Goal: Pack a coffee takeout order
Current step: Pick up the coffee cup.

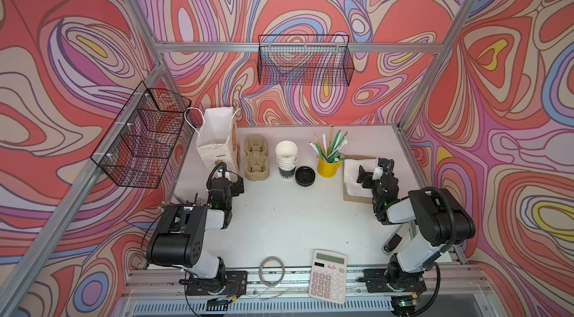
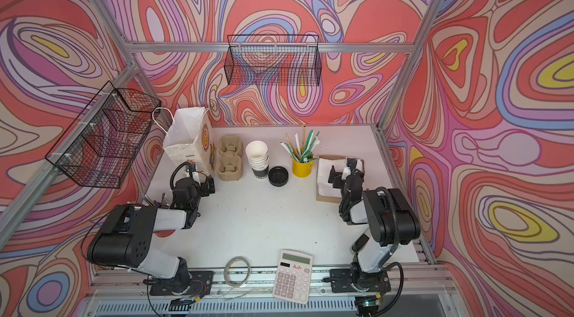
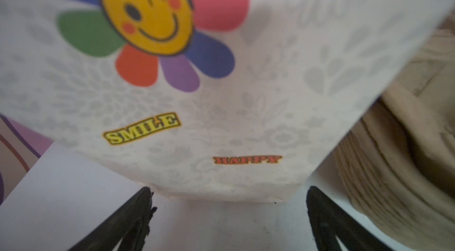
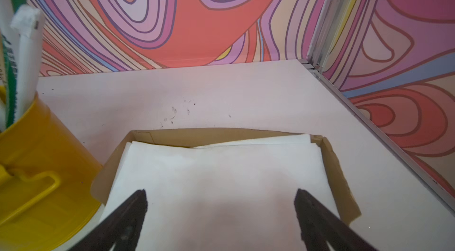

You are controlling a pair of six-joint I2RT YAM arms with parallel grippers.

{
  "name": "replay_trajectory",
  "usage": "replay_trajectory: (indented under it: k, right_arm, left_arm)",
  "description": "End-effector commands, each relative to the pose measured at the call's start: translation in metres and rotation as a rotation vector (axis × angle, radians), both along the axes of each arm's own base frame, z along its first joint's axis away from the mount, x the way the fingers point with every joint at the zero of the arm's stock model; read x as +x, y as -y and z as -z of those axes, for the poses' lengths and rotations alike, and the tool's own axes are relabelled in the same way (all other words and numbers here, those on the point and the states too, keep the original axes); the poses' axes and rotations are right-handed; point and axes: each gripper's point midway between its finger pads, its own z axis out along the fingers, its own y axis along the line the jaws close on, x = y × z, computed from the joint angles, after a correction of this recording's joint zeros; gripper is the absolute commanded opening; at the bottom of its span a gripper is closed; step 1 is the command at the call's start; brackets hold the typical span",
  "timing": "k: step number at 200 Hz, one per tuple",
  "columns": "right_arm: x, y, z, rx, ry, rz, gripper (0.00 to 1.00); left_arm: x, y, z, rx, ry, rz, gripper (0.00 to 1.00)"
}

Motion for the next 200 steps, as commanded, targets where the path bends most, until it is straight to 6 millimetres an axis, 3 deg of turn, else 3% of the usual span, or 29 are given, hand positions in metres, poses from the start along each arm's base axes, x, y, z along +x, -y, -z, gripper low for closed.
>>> replay_trajectory:
  k: [1, 200]
  right_arm:
    - [0.0051, -0.0021, -0.0060, -0.017, 0.029, -0.015, 0.98]
    - [0.0052, -0.0022, -0.0046, -0.014, 0.020, -0.015, 0.98]
  left_arm:
    - [0.0092, 0.0007, -0.0128, 0.015, 0.048, -0.002, 1.00]
    - [0.0094, 0.0005, -0.0121, 0.015, 0.045, -0.002, 1.00]
